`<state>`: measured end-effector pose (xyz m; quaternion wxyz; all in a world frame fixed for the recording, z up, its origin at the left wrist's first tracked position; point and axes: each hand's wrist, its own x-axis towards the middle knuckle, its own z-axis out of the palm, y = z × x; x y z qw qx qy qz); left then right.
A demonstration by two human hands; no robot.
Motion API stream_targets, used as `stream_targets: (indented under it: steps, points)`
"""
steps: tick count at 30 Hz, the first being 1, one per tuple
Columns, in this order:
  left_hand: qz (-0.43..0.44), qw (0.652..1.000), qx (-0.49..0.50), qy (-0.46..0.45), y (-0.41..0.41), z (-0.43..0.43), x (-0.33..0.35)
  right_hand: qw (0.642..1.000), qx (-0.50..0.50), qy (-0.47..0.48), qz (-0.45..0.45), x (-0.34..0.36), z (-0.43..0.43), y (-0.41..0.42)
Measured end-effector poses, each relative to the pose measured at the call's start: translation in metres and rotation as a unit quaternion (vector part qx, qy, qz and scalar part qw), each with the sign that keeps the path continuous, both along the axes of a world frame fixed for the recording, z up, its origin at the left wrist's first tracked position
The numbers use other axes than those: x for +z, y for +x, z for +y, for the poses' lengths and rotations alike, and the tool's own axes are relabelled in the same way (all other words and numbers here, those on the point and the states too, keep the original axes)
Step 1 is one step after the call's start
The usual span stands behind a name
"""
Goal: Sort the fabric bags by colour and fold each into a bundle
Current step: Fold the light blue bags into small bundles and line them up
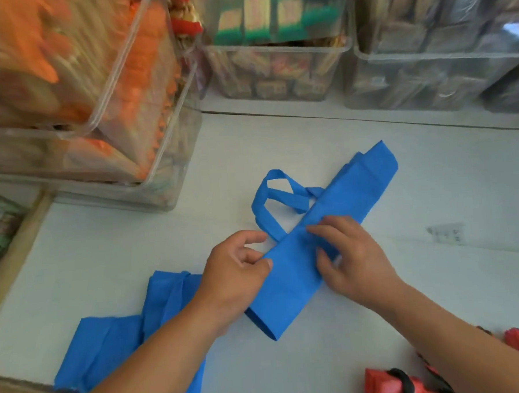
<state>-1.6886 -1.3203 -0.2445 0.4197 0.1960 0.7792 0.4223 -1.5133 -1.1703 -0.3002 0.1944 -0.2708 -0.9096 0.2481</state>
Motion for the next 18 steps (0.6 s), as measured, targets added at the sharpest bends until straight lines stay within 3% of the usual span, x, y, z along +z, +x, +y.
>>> stream_targets:
  steps: [3, 5, 8, 11, 14, 16, 18]
  points:
    - [-0.042, 0.998, 0.033, -0.016, 0.005, 0.006, 0.011, 0.991, 0.102, -0.081, -0.037, 0.004, -0.025, 0.028]
    - [-0.071, 0.997, 0.029, -0.009, 0.01, 0.011, 0.017, 0.99, 0.087, -0.108, -0.018, 0.001, -0.027, 0.037]
    - [-0.044, 0.996, -0.065, 0.033, 0.017, 0.018, 0.029, 0.983, 0.039, -0.173, 0.055, 0.009, -0.014, 0.033]
    - [-0.026, 0.989, -0.108, 0.1, 0.024, 0.024, 0.037, 0.98, 0.014, -0.198, 0.033, 0.025, 0.0, 0.033]
    - [0.095, 0.968, -0.198, 0.126, 0.026, 0.039, 0.031, 0.957, -0.065, -0.28, -0.032, 0.041, 0.013, 0.029]
    - [0.249, 0.924, -0.277, 0.083, 0.023, 0.054, 0.014, 0.937, -0.113, -0.325, -0.051, 0.042, 0.022, 0.024]
    - [0.35, 0.892, -0.283, 0.033, 0.02, 0.069, -0.003, 0.93, -0.152, -0.328, -0.072, 0.045, 0.033, 0.016]
